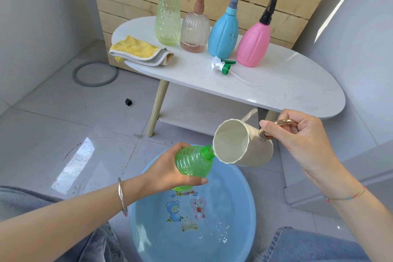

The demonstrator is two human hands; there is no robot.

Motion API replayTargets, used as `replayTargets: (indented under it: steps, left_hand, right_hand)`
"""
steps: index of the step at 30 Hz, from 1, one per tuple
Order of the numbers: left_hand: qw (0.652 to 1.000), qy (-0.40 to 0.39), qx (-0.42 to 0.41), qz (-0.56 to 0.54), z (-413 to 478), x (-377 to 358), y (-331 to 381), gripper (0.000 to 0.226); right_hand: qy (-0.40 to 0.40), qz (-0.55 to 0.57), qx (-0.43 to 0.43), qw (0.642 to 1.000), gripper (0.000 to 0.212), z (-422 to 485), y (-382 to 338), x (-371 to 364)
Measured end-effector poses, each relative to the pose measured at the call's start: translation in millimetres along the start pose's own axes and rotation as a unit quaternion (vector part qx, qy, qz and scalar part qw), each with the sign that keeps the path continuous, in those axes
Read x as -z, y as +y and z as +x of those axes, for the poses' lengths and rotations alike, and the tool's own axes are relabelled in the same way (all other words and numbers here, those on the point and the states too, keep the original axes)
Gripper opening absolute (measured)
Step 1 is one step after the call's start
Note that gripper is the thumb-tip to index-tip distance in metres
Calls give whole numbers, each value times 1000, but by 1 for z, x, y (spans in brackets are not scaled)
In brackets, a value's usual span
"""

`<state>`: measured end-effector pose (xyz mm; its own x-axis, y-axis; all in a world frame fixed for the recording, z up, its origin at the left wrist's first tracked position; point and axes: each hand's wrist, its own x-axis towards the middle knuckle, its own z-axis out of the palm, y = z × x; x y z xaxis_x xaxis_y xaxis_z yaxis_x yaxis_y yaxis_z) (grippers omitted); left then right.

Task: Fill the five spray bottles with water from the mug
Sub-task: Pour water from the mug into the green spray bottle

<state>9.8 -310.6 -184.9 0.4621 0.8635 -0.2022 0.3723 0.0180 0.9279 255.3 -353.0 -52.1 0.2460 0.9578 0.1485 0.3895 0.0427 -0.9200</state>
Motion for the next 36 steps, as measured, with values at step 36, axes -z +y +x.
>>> replayTargets:
  steps: [36]
  left_hand:
    - [999,-13,22,-28,-2,-3,2,69]
  right_hand:
    - [0,-107,98,989,47,-4,-17,-2]
